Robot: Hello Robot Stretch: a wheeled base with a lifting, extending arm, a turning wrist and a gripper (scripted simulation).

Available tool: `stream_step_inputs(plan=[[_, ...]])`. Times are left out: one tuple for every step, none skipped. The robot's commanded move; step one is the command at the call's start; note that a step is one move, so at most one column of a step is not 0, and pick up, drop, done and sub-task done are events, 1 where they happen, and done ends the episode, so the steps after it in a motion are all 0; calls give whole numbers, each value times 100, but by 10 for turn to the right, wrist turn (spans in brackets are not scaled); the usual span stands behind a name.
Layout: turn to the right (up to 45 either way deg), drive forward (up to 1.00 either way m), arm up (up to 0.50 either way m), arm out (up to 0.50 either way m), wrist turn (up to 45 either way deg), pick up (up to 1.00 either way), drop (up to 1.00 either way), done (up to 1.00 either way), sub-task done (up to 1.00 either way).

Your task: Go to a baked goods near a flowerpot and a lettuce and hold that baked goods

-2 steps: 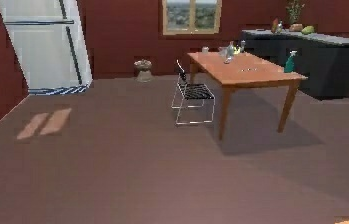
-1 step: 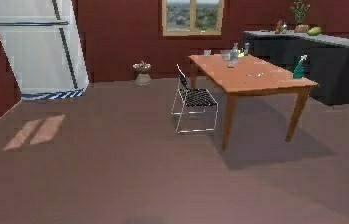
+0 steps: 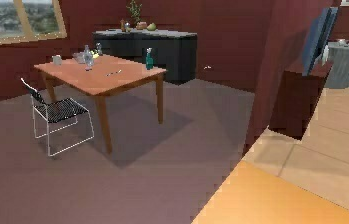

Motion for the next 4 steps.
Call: stream_step_inputs(plan=[[0,65,0,0,0,0,0,0,0],[90,0,0,0,0,0,0,0,0],[30,0,0,0,0,0,0,0,0],[0,100,0,0,0,0,0,0,0]])
